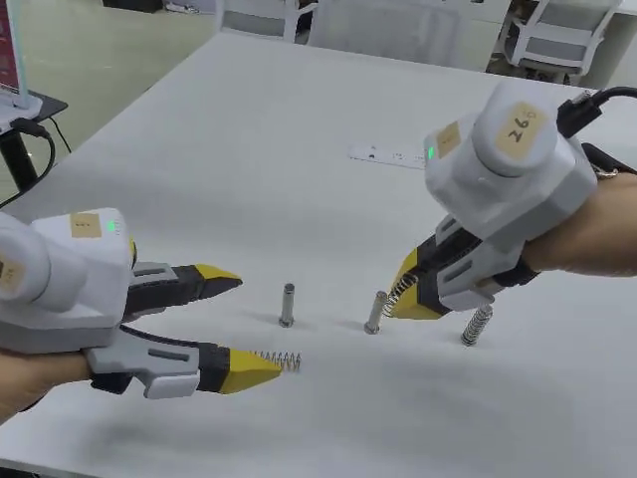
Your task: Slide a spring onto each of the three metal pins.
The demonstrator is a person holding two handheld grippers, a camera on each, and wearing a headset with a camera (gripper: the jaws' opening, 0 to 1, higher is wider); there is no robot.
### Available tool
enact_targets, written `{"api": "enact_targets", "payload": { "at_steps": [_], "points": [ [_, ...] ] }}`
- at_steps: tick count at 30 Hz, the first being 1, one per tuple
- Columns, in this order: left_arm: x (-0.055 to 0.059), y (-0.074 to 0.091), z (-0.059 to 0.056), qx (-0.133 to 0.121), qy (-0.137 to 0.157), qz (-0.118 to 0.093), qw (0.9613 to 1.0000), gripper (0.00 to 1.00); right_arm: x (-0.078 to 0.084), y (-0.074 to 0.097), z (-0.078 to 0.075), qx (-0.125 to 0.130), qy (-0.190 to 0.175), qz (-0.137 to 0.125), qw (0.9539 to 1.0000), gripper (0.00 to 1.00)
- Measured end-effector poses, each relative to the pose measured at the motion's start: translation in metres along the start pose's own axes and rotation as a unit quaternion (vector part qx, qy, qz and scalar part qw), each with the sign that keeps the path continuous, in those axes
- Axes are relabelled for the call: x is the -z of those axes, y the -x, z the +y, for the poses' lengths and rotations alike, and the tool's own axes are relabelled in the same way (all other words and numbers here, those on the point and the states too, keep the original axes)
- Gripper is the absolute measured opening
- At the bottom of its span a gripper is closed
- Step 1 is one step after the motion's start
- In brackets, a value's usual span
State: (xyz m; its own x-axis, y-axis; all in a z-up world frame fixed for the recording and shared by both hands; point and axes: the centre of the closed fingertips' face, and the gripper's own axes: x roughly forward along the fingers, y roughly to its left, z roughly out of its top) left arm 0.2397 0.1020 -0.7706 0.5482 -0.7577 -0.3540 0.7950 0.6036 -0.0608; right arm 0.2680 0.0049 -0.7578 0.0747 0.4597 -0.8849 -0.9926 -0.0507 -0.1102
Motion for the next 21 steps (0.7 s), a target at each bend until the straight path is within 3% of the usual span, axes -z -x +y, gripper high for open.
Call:
{"api": "enact_targets", "payload": {
  "at_steps": [21],
  "points": [
    [0.000,-0.005,-0.004,-0.009,0.008,-0.010,0.9999,0.64,0.008,-0.013,-0.030,0.005,0.004,0.030,0.9995,0.09]
  ]
}}
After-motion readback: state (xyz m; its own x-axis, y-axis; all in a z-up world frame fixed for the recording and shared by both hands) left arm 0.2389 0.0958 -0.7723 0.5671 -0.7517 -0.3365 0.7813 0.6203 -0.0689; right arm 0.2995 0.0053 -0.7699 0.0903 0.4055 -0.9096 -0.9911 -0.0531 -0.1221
